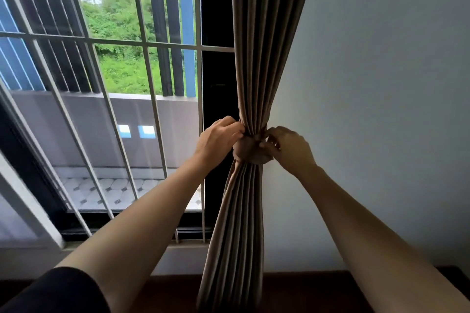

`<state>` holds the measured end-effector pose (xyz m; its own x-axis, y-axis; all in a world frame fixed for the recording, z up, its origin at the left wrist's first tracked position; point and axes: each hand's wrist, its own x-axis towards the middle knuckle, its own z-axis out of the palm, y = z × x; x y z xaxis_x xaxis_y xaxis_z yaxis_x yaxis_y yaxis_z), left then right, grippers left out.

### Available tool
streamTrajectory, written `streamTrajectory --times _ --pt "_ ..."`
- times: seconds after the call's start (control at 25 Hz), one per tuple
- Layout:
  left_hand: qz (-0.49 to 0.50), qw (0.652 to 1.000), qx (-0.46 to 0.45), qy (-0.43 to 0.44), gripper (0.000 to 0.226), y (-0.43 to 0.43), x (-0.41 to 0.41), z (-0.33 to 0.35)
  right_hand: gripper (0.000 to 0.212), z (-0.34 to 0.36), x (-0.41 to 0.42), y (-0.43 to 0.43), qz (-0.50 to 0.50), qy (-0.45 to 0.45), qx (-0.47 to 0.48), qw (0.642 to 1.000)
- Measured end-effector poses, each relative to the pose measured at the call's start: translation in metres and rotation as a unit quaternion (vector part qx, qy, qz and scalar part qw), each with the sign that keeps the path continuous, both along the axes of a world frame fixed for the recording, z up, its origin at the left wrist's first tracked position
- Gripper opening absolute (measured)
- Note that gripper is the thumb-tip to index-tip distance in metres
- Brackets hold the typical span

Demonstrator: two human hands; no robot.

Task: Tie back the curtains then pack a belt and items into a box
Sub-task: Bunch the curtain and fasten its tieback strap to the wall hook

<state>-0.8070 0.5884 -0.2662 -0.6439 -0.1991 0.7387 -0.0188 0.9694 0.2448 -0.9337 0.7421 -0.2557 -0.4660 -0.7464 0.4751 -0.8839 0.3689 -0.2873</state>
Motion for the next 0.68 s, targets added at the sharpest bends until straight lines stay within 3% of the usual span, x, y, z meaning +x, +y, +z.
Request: streamTrajectory --times 0.16,0.28,0.36,0.52,0.68 --pt "0.032 0.999 -0.042 -0.010 0.033 -0.006 0.003 0.017 0.024 0.006 0.003 -0.002 -0.035 0.066 0.040 0.996" --pt "0.008 0.999 -0.011 0.032 0.025 -0.007 0.003 0.017 0.018 0.005 0.013 0.004 -0.053 0.032 -0.084 0.995" --pt "0.000 0.998 0.030 0.057 0.019 -0.015 0.007 0.010 0.015 0.000 0.032 0.004 0.010 0.026 -0.147 0.989" --pt "0.028 0.999 0.013 0.032 0.023 -0.051 0.035 -0.002 0.024 -0.023 0.084 -0.030 0.161 0.030 -0.113 0.980" --pt "0.121 0.992 -0.013 -0.017 0.033 -0.108 0.099 -0.015 0.051 -0.041 0.121 -0.104 0.169 -0.010 -0.067 0.983"
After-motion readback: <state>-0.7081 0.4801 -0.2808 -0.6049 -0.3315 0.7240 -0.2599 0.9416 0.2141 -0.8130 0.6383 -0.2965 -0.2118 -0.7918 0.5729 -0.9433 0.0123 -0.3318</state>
